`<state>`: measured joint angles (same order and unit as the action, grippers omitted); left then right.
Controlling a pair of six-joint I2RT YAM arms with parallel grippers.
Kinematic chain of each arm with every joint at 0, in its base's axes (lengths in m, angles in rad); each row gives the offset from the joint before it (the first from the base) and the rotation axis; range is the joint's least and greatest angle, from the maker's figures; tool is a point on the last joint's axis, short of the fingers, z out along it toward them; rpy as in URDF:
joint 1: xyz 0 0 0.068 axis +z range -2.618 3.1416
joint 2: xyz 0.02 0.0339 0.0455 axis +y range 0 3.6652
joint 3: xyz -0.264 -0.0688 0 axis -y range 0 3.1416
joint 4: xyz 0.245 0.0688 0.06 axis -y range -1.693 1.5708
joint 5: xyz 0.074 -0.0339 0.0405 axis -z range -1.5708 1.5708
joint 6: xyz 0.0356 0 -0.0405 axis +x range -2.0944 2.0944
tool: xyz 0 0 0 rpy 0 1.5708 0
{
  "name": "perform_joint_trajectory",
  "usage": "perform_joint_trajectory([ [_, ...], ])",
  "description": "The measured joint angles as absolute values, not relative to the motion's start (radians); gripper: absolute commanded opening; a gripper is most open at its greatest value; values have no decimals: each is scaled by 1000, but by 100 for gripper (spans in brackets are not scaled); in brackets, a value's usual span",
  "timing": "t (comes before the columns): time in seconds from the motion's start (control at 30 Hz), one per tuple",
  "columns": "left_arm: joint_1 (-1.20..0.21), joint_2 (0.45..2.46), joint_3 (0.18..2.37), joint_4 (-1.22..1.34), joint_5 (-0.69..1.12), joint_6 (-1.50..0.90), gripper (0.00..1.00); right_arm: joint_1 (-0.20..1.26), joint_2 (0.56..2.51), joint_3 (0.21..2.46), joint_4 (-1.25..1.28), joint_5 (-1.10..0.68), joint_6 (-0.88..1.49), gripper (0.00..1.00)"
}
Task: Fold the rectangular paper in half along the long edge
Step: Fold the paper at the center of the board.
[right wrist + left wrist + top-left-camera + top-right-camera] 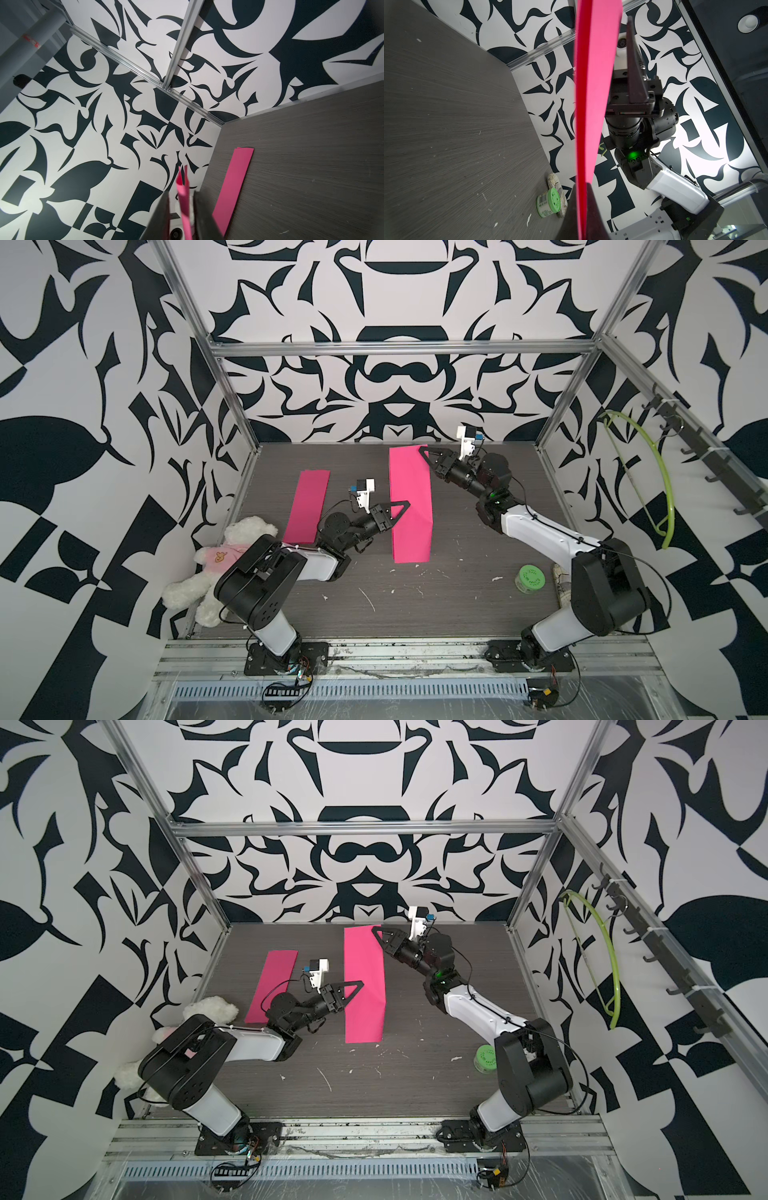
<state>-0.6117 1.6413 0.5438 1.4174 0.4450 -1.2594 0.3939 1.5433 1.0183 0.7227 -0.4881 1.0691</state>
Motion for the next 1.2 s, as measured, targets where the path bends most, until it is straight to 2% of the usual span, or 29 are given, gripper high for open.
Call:
perform_joint_trajectory([
  [0.03,-612,1641,544,1417,445,-1259,0,394,1543,1018,720,-484,1067,42],
  [0.1,-612,1641,543,1417,446,-1259,0,394,1543,1018,718,-477,1059,0],
  [0.17,-612,1641,543,1417,446,-1259,0,394,1543,1019,714,-475,1065,0],
  [0.2,-612,1641,543,1417,446,-1259,0,393,1543,1020,711,-475,1065,9],
  [0.27,-612,1641,543,1417,446,-1259,0,393,1543,1023,706,-474,1068,33],
  [0.3,-612,1641,543,1417,446,-1259,0,393,1543,1025,706,-474,1069,41],
  [0.37,-612,1641,543,1417,446,-1258,0,393,1544,1029,707,-473,1065,49],
  [0.4,-612,1641,543,1417,447,-1257,0,393,1543,1030,709,-473,1066,48],
  [0.43,-612,1641,543,1417,448,-1257,0,393,1543,1031,709,-472,1065,40],
  [0.5,-612,1641,543,1417,450,-1257,0,393,1543,1031,709,-469,1059,1],
  [0.6,-612,1641,543,1417,450,-1256,0,393,1543,1031,708,-469,1068,0],
  [0.63,-612,1641,543,1417,450,-1256,0,393,1543,1031,707,-469,1067,2],
  [0.67,-612,1641,543,1417,450,-1256,0,393,1543,1031,707,-469,1068,16],
  [0.73,-612,1641,543,1417,450,-1256,0,393,1543,1031,707,-471,1070,36],
  [0.83,-612,1641,543,1417,449,-1255,0,393,1541,1028,708,-480,1069,52],
  [1.0,-612,1641,546,1417,435,-1251,0,398,1475,942,710,-498,1066,56],
  [1.2,-600,1641,596,1416,413,-1242,0,436,1392,818,707,-501,1066,54],
])
